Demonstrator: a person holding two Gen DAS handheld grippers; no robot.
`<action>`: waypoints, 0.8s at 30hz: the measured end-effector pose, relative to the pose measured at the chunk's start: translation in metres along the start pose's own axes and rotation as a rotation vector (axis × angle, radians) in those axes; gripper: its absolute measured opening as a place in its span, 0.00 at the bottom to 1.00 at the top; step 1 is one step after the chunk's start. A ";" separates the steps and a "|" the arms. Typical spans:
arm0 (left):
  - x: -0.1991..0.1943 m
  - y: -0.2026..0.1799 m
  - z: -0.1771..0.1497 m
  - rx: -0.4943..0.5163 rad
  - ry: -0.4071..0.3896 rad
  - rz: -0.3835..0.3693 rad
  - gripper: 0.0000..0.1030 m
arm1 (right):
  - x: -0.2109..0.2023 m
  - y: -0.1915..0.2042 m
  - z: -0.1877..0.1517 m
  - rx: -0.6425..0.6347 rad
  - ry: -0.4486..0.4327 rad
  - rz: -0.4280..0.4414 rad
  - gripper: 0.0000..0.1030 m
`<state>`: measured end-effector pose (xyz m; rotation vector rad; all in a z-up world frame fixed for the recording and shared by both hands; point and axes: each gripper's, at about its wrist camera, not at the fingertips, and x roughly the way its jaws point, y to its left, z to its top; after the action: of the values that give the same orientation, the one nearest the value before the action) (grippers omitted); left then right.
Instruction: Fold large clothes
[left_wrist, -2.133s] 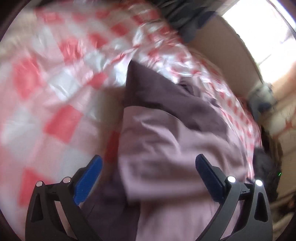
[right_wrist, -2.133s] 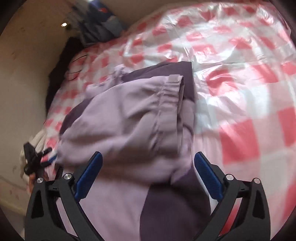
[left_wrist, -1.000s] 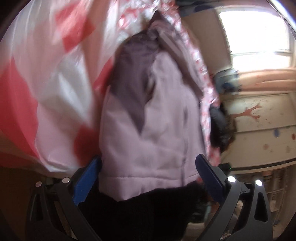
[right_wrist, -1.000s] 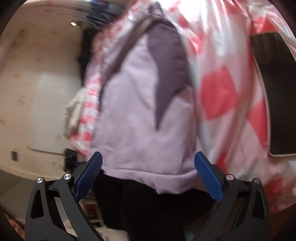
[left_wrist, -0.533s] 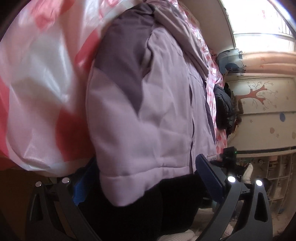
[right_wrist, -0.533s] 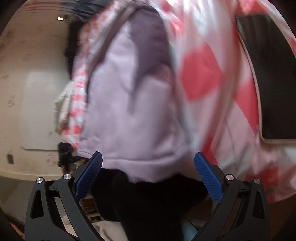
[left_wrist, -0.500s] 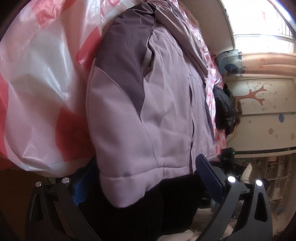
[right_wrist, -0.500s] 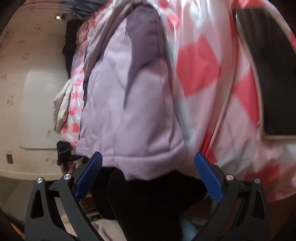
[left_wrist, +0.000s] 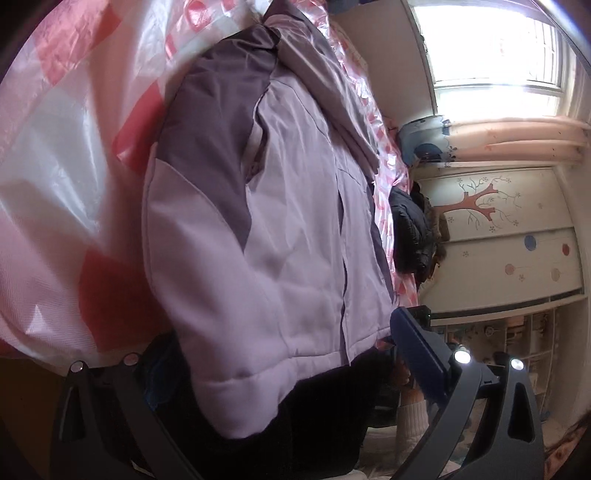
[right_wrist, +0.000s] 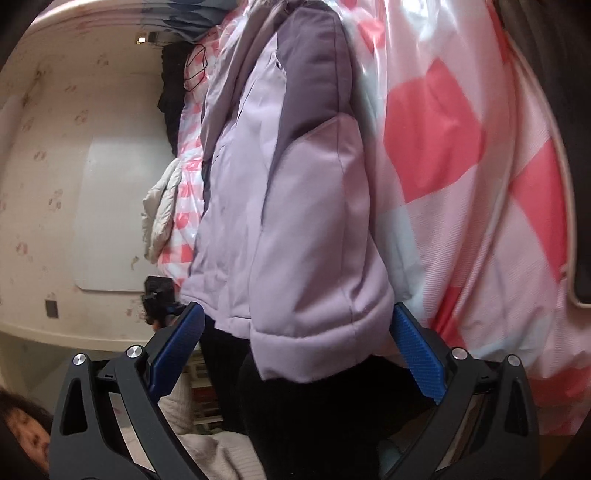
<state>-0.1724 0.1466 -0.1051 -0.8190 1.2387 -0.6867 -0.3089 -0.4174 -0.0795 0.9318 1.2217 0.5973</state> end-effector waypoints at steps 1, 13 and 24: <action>0.004 0.001 0.001 0.006 0.017 0.033 0.94 | 0.000 -0.002 0.002 0.008 0.005 -0.006 0.94; 0.005 0.011 -0.001 -0.006 0.008 0.053 0.94 | 0.006 -0.013 0.019 0.015 0.040 0.004 0.94; -0.002 0.011 -0.004 -0.066 -0.026 0.143 0.20 | -0.006 0.034 -0.001 -0.089 -0.141 0.026 0.34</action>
<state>-0.1771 0.1535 -0.1137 -0.7829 1.2884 -0.5202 -0.3088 -0.4044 -0.0476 0.9008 1.0509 0.5916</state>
